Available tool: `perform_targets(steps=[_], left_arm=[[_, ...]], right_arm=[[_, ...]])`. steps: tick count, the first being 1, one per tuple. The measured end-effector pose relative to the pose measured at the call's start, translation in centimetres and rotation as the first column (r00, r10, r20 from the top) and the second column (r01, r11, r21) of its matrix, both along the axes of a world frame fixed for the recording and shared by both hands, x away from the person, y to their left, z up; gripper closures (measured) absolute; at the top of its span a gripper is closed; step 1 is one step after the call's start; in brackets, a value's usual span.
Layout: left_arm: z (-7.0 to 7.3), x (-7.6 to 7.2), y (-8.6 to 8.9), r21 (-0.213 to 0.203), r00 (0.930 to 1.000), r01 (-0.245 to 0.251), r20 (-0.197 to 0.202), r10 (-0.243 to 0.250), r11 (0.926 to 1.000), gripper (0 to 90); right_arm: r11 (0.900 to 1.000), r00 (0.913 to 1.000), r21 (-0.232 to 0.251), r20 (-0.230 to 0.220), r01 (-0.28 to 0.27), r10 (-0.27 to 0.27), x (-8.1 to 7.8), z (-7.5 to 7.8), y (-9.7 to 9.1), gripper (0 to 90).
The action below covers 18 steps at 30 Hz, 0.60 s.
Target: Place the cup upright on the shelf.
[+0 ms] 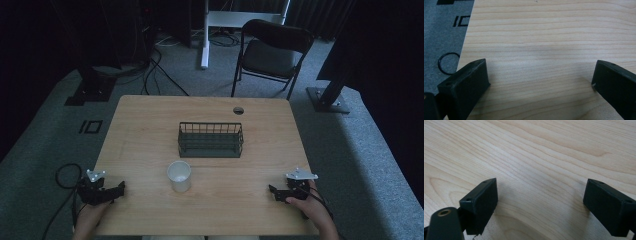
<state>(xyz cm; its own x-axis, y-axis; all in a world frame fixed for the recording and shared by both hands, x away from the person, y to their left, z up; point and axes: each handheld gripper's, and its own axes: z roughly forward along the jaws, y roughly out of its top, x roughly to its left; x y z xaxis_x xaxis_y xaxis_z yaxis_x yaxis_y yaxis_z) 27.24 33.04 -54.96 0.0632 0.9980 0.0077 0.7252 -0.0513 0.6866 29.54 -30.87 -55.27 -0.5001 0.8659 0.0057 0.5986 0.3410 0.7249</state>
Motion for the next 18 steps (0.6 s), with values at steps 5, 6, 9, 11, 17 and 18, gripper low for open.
perform_targets(steps=[5, 6, 9, 11, 17, 18], left_arm=[[0.00, 0.03, 0.06, -0.001, 1.0000, 0.002, 0.000, -0.002, 1.0000, 1.0], [0.00, 0.04, 0.06, -0.001, 1.0000, 0.000, -0.001, 0.000, 1.0000, 1.0], [0.00, 0.04, 0.07, 0.000, 1.0000, -0.001, -0.001, 0.001, 1.0000, 1.0], [0.00, 0.04, 0.06, 0.000, 1.0000, 0.000, -0.001, 0.000, 1.0000, 1.0], [-0.02, 0.02, 0.10, -0.001, 0.9997, 0.026, 0.002, -0.026, 0.9997, 1.0], [-0.02, 0.02, 0.10, 0.000, 0.9996, 0.027, 0.002, -0.027, 0.9996, 1.0]], right_arm=[[1.0000, 1.0000, 0.000, 0.000, 0.002, -0.002, 0.01, 0.00, 0.01, 11.7], [1.0000, 1.0000, 0.000, 0.000, 0.002, -0.002, 0.01, -0.01, 0.00, 11.7], [1.0000, 1.0000, 0.001, -0.001, 0.002, -0.002, 0.01, -0.01, 0.00, 11.7], [1.0000, 1.0000, 0.001, -0.002, 0.002, -0.002, 0.02, -0.01, -0.01, 11.6], [1.0000, 1.0000, 0.002, 0.000, -0.003, 0.003, 0.02, -0.02, -0.04, 11.5], [1.0000, 1.0000, 0.002, -0.001, -0.004, 0.004, 0.01, -0.02, -0.04, 11.5]])
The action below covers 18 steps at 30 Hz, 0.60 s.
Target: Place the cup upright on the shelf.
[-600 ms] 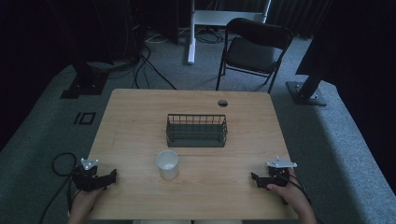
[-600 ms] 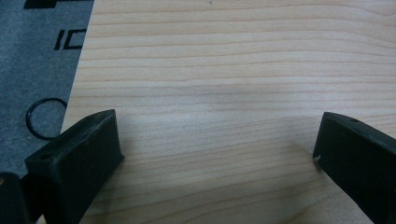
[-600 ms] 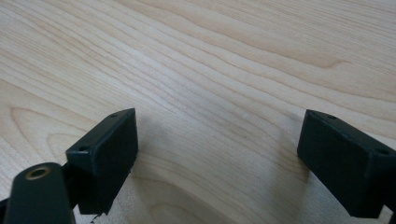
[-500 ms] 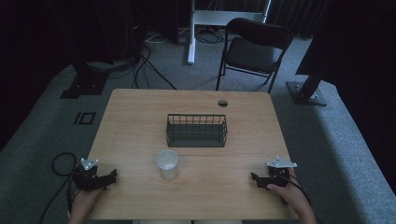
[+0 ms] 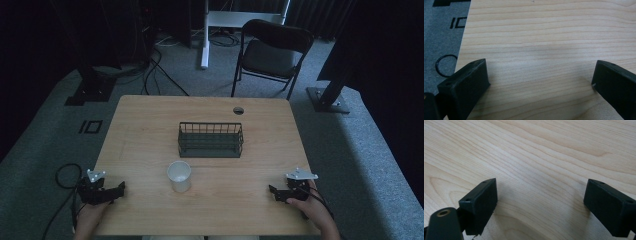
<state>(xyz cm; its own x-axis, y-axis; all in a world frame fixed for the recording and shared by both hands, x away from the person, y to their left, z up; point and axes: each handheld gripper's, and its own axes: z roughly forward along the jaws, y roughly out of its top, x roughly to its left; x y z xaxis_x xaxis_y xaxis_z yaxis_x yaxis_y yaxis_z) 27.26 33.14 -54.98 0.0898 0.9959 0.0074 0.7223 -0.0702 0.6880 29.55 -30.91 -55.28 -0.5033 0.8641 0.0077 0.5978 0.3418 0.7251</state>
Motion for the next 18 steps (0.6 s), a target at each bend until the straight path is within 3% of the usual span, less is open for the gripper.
perform_targets(steps=[18], left_arm=[[0.00, 0.03, 0.02, 0.000, 1.0000, 0.003, 0.000, -0.003, 1.0000, 0.9]], right_arm=[[0.9979, 0.9981, 0.019, 0.005, -0.062, 0.062, -0.29, 0.16, 0.92, 11.6]])
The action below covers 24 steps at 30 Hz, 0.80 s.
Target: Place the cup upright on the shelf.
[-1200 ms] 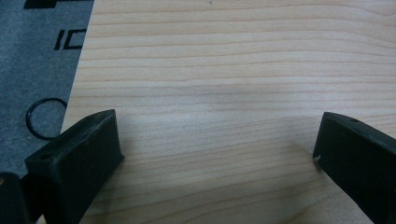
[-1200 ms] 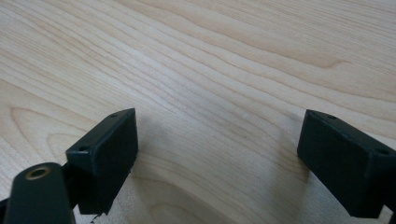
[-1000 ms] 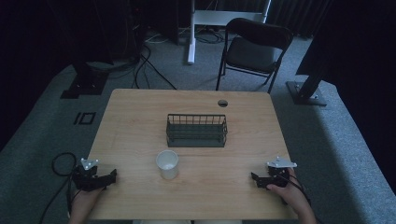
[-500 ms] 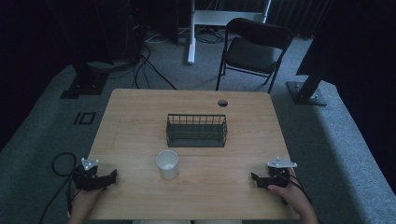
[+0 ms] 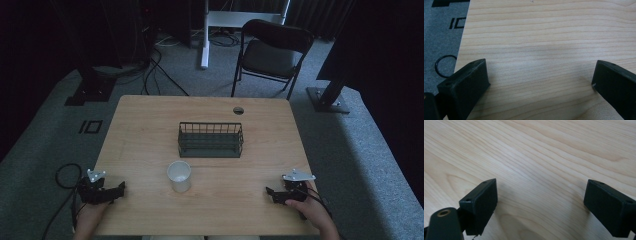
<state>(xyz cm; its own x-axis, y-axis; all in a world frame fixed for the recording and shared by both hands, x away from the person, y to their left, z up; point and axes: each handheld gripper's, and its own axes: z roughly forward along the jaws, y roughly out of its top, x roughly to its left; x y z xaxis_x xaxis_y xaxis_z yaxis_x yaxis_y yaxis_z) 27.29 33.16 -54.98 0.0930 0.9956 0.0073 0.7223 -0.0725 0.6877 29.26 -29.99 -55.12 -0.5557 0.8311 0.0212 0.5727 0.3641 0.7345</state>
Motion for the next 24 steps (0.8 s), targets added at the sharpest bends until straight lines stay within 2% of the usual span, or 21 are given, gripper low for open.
perform_targets(steps=[5, 8, 24], left_arm=[[0.0, 0.0, 0.0, 0.000, 1.0000, 0.000, 0.000, 0.000, 1.0000, 0.9], [0.0, 0.0, 0.0, 0.000, 1.0000, 0.000, 0.001, 0.000, 1.0000, 0.9], [0.0, 0.0, 0.0, 0.000, 1.0000, 0.000, 0.001, 0.000, 1.0000, 0.9]], right_arm=[[0.9995, 0.9996, 0.011, 0.009, -0.028, 0.028, 0.1, 0.3, 0.7, 11.7], [0.9995, 0.9995, -0.003, 0.008, -0.031, 0.031, 0.3, 0.3, 1.2, 11.7], [0.9950, 0.9953, 0.033, 0.023, -0.095, 0.094, 0.9, 1.1, 4.0, 11.7]])
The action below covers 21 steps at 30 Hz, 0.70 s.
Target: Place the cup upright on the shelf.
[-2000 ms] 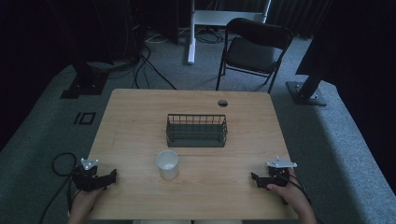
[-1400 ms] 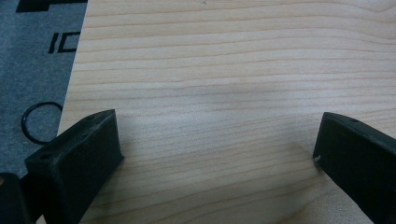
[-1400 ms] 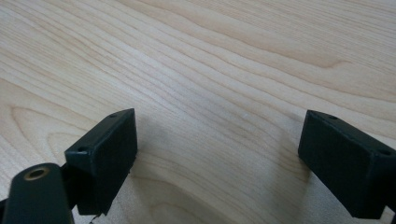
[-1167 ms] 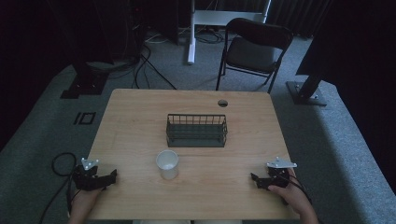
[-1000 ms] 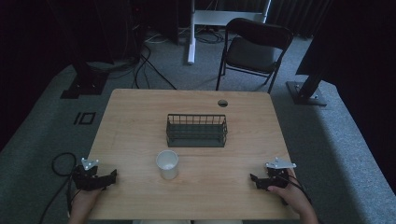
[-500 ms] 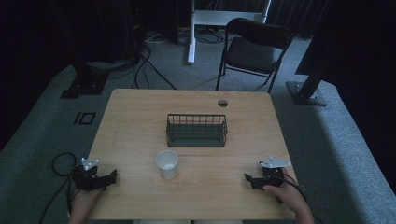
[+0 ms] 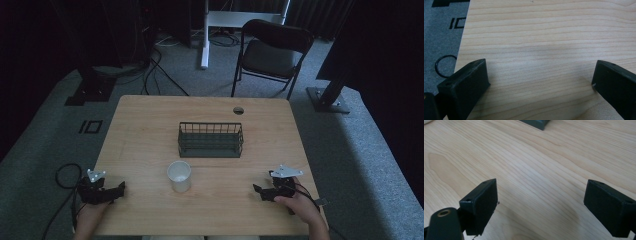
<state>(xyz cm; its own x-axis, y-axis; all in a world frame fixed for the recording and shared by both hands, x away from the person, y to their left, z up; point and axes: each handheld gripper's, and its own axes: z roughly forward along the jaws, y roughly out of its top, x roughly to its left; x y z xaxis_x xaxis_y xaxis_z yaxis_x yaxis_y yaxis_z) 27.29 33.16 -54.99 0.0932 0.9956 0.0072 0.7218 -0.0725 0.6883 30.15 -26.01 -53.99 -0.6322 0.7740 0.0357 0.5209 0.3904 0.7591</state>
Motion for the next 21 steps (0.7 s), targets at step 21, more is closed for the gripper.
perform_targets(steps=[21], left_arm=[[0.0, 0.0, 0.0, 0.000, 1.0000, 0.000, 0.000, 0.000, 1.0000, 0.9]], right_arm=[[0.9948, 0.9946, -0.008, 0.019, -0.102, 0.102, 0.6, 0.5, 3.8, 11.7]])
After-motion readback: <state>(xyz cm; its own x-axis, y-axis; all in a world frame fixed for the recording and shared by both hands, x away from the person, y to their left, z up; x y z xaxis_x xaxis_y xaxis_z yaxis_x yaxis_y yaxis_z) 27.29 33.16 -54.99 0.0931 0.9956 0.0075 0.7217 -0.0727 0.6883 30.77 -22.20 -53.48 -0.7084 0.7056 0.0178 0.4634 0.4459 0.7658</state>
